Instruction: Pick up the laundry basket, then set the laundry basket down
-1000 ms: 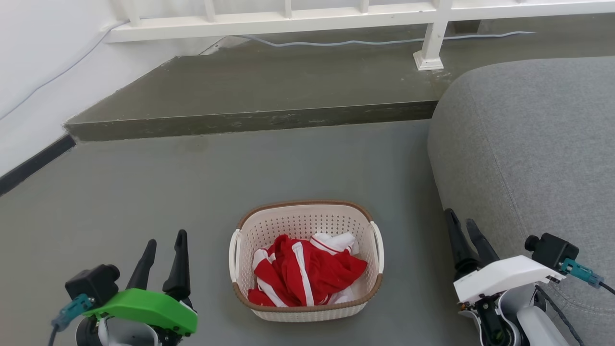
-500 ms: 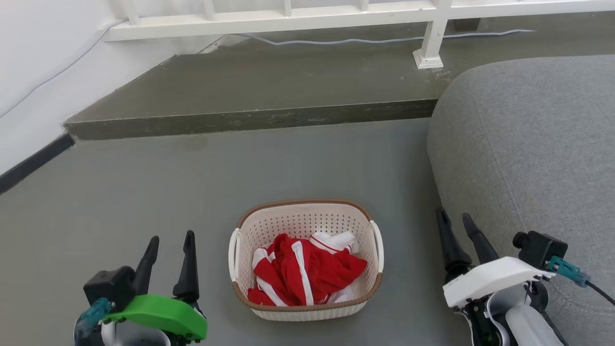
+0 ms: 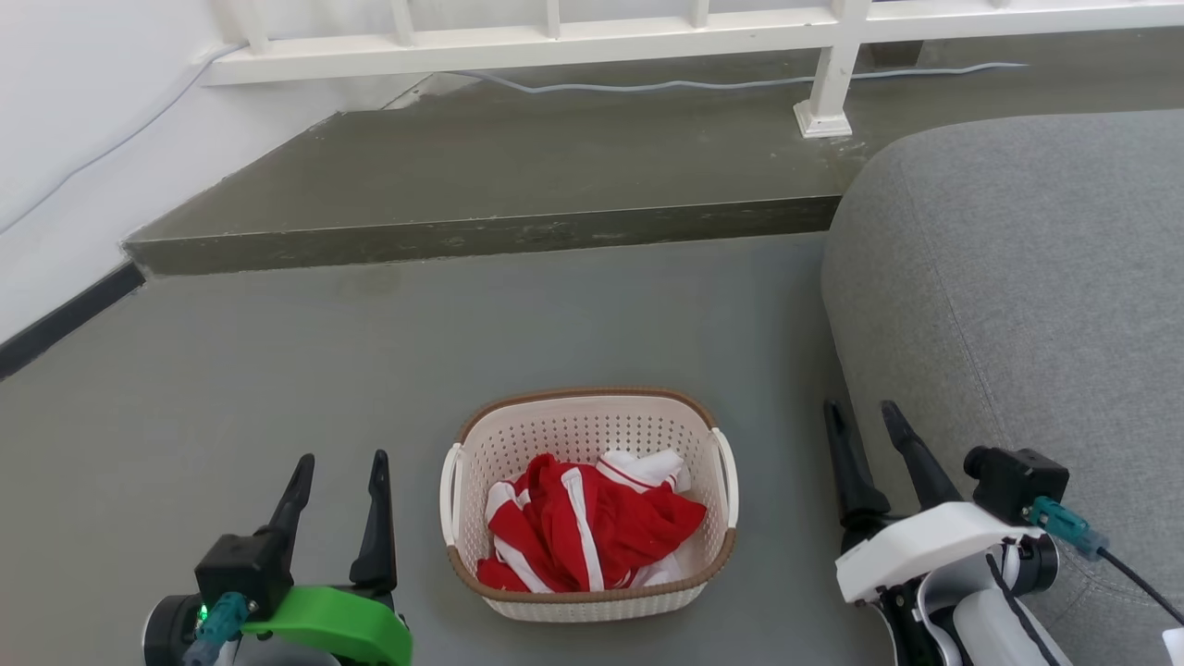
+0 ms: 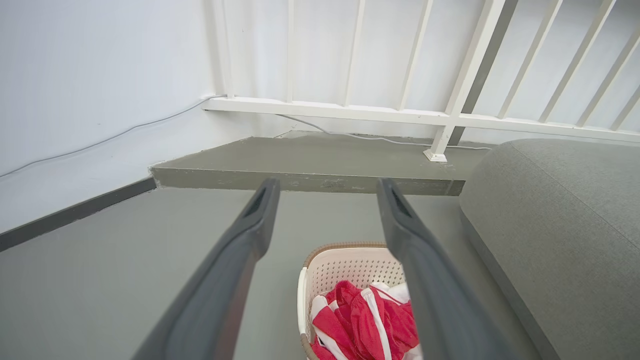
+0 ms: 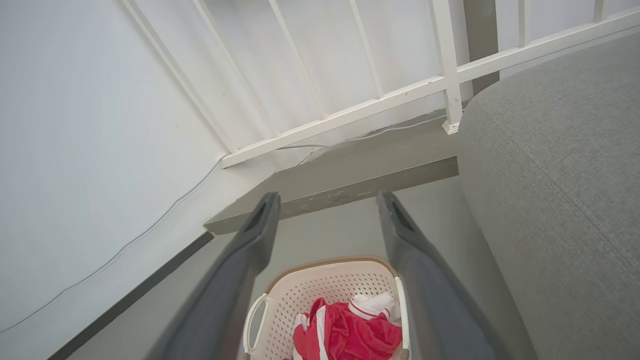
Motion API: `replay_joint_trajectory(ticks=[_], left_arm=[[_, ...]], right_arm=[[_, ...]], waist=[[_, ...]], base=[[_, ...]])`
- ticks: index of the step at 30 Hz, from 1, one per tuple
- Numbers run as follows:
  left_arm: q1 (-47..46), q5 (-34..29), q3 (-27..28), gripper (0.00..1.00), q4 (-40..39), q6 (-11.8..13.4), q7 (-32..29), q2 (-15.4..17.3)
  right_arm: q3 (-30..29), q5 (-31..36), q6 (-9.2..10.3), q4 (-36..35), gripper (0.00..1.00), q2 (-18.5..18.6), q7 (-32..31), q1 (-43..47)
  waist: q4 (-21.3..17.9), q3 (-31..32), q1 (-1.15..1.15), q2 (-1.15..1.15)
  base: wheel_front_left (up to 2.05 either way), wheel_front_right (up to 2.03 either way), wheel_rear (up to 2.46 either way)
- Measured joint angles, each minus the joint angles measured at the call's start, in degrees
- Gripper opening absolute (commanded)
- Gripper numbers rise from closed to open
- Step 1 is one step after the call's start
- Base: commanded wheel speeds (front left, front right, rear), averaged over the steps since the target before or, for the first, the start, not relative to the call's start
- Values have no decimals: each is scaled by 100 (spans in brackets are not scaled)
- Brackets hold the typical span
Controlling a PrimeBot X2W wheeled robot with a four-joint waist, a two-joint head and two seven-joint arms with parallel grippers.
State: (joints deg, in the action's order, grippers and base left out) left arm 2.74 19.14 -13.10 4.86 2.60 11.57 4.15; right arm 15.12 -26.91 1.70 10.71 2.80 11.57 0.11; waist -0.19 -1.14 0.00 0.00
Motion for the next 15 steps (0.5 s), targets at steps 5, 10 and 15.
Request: replay_joint_trajectory(ticks=[5,10,15], left_arm=[[62,-327,-27,100,-59,46,77,0],[114,-636,-55,100,-157,96,179,0],[141,-932,-77,100,-211,103,269,0]], right_arm=[[65,320,45,-33,100,0,78,40],[113,638,101,-80,100,0,159,42],[169,957,149,-115,100,-1,263,47]], waist=[[0,9,0,0],[-1,-4,0,0],[-7,-34,0,0]], base=[[0,0,0],[0,0,0],[0,0,0]])
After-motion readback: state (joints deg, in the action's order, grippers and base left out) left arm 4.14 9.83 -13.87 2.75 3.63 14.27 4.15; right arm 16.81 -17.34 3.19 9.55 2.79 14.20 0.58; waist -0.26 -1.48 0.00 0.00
